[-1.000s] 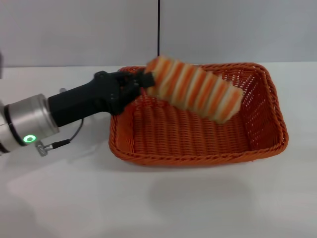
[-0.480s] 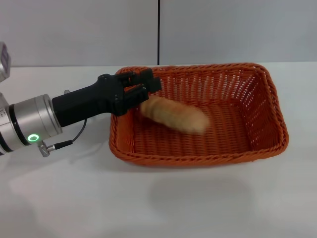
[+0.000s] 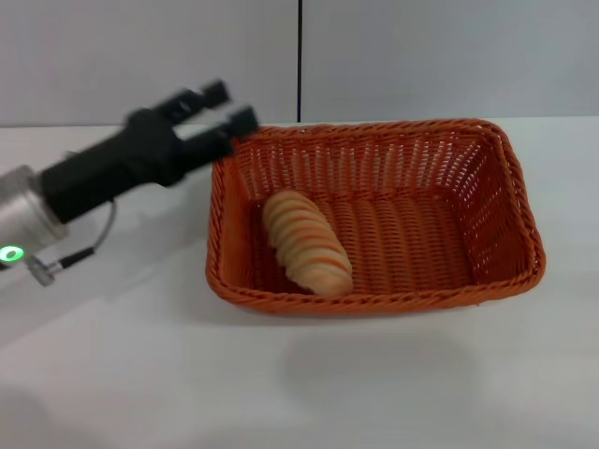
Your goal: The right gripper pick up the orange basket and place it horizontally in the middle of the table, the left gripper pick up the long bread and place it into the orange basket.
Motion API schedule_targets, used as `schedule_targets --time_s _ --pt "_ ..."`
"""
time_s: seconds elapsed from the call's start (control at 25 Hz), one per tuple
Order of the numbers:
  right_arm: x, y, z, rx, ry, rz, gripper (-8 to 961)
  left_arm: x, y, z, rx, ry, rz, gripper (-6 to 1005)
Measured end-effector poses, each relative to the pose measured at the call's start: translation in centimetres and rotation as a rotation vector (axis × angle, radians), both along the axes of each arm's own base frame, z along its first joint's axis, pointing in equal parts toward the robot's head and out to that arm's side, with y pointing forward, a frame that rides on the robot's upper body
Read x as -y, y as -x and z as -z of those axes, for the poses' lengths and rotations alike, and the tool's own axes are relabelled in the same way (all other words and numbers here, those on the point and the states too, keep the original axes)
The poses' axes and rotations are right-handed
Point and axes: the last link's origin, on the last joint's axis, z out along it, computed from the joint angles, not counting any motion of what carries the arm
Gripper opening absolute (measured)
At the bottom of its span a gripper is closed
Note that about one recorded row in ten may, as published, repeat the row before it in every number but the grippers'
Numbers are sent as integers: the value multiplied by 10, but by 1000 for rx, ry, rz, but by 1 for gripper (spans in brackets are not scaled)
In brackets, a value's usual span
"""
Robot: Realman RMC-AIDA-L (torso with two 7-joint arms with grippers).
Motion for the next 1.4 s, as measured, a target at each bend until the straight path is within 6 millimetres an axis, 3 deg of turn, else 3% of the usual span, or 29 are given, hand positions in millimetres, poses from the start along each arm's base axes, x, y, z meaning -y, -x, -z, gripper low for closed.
schedule_targets --time_s 0.12,0.16,0.28,0.32,0.36,0.52,0.72,1.4 --pt "-1 -1 0 -8 -3 10 457 14 18 -28 58 -190 -34 783" --pt "-1 -1 0 -8 -3 10 457 14 18 -28 58 -190 -34 790" --pt "-1 -4 0 -22 -16 26 458 33 38 -54 84 -405 -70 811" --pt "0 -5 -1 -30 -27 36 458 50 53 -70 95 -562 -110 818" --pt "0 -5 -1 -30 -27 36 458 50 53 -70 95 -562 -110 825" --pt "1 -11 -1 -75 -71 79 458 84 87 -94 71 -906 -281 845" --pt "1 -15 -1 -114 -106 107 457 101 104 -102 82 -1029 -395 845" --pt "2 -19 -1 -160 -154 138 458 95 100 -100 103 -1029 -389 846"
